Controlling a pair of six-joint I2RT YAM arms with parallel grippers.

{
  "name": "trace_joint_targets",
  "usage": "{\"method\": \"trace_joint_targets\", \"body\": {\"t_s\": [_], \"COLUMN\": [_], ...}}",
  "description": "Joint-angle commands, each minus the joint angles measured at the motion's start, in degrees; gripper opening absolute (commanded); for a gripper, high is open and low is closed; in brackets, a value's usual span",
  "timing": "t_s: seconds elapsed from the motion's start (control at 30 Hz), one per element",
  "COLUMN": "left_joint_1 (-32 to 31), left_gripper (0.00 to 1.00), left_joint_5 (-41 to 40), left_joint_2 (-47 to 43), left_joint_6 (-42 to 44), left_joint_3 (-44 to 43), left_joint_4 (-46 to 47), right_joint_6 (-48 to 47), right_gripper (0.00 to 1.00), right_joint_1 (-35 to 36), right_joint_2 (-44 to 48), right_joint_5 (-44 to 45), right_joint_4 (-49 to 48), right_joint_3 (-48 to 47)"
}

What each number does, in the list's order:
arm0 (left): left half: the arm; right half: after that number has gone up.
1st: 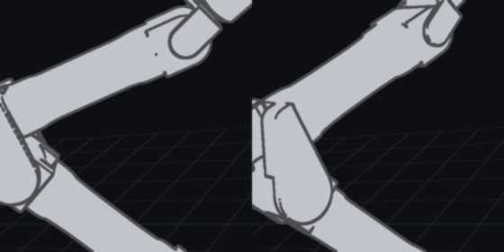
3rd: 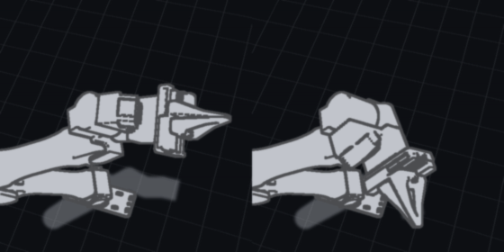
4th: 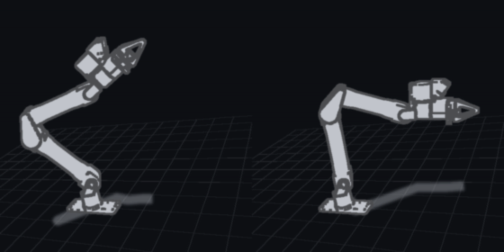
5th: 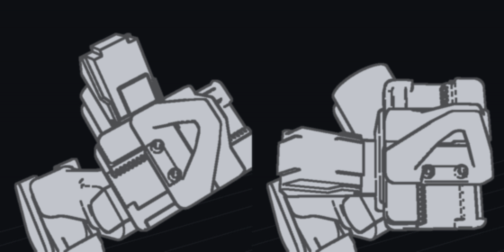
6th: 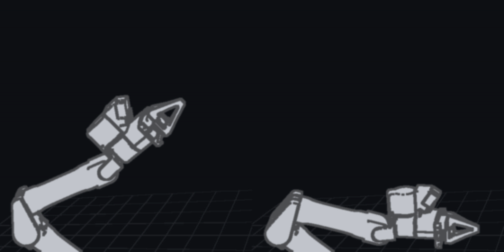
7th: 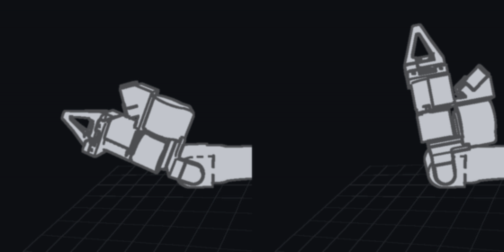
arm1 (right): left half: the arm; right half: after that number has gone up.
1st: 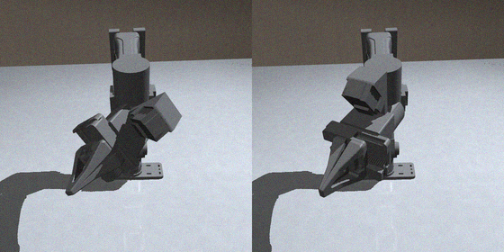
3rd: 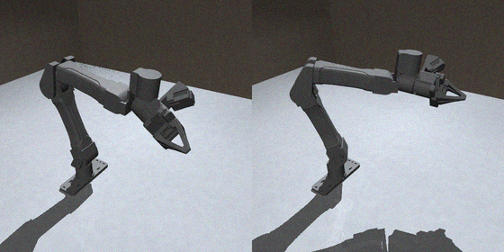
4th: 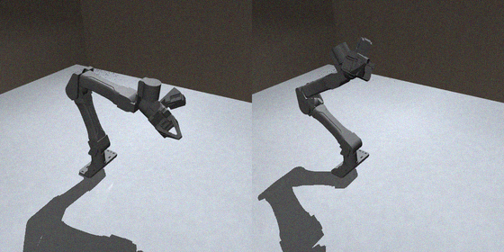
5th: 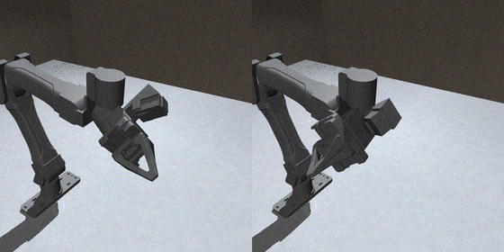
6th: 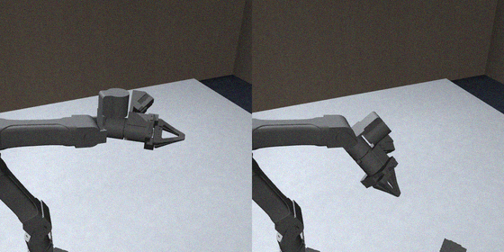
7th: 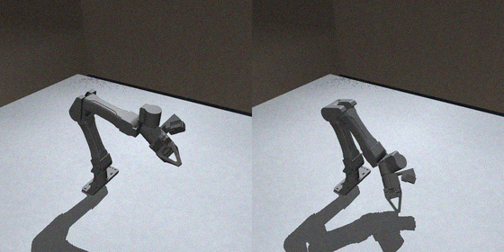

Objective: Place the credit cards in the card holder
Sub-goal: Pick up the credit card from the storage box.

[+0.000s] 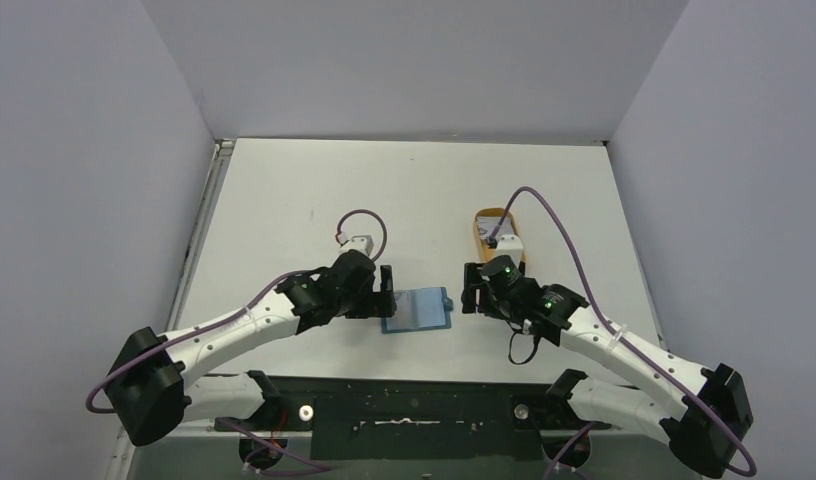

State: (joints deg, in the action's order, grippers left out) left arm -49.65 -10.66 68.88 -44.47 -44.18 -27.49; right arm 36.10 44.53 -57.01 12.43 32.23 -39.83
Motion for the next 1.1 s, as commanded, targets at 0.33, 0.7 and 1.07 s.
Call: {"method": "trace_joint_targets", "body": {"t_s": [0.33, 0.7, 1.07], "left_joint_1": [8.3, 9.23, 10.51], "left_gripper": [0.87, 0.85, 0.85], "left_joint_5": [6.7, 9.29, 10.66], "left_joint_2": [-3.49, -2.72, -2.38], "left_joint_6": [-2.98, -3.52, -2.96], "left_joint_3": [5.54, 6.39, 7.52], "left_joint_4": [4.85, 6.45, 7.86], "right_joint_6": [11.24, 34.52, 41.67], "right_gripper": [0.67, 0.66, 0.65], "right_joint_1": [-17.26, -25.43, -25.86], "right_joint_2": [-2.66, -18.87, -32.97], "right_joint_5": [-0.3, 4.37, 5.74], "right_joint_4": [-8.04, -25.21, -28.2], "right_joint_3": [-2.42, -5.49, -10.75]}}
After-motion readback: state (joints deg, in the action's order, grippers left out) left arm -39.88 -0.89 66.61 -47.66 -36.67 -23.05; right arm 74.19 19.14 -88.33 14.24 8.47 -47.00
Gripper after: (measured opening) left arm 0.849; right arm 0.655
